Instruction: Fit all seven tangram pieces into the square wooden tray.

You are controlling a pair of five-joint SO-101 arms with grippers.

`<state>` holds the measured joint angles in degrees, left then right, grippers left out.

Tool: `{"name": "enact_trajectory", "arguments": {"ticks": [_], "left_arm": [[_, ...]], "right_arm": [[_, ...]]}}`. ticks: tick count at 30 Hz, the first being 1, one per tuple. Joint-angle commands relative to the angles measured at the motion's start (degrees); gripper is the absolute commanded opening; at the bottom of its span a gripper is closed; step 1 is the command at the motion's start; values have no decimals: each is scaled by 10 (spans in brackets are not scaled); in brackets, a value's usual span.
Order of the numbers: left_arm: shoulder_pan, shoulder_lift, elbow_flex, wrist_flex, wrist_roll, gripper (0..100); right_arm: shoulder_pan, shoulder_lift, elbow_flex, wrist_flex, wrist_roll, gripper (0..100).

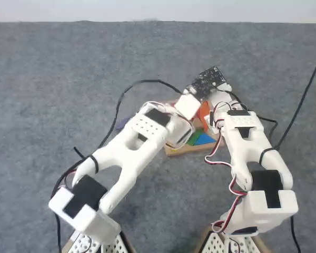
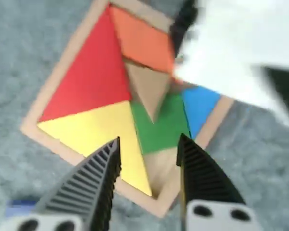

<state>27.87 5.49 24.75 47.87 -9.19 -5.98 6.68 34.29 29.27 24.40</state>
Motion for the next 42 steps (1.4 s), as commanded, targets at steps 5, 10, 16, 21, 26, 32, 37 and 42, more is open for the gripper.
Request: {"name": "enact_trajectory", "arguments": {"ticks": [5, 10, 16, 21, 26, 32, 37, 42], "left_arm": [[9, 6, -10, -93, -15, 181], [13, 69, -80, -63, -18, 181], [-11, 127, -118, -57, -19, 181], [-45, 150, -147, -35, -19, 180], [-60, 156, -171, -35, -19, 180], [-64, 159, -187, -35, -19, 180], [-84, 159, -187, -36, -19, 180], [-98, 153, -189, -39, -17, 166]], "right_arm": [[7, 1, -25, 7, -10, 9], [29, 0, -26, 7, -31, 8], [45, 0, -27, 6, -33, 8], [46, 0, -27, 6, -33, 8], [45, 0, -27, 6, -33, 8], [44, 0, -27, 7, -33, 8], [44, 0, -27, 7, -33, 8], [44, 1, -27, 7, -32, 8]]}}
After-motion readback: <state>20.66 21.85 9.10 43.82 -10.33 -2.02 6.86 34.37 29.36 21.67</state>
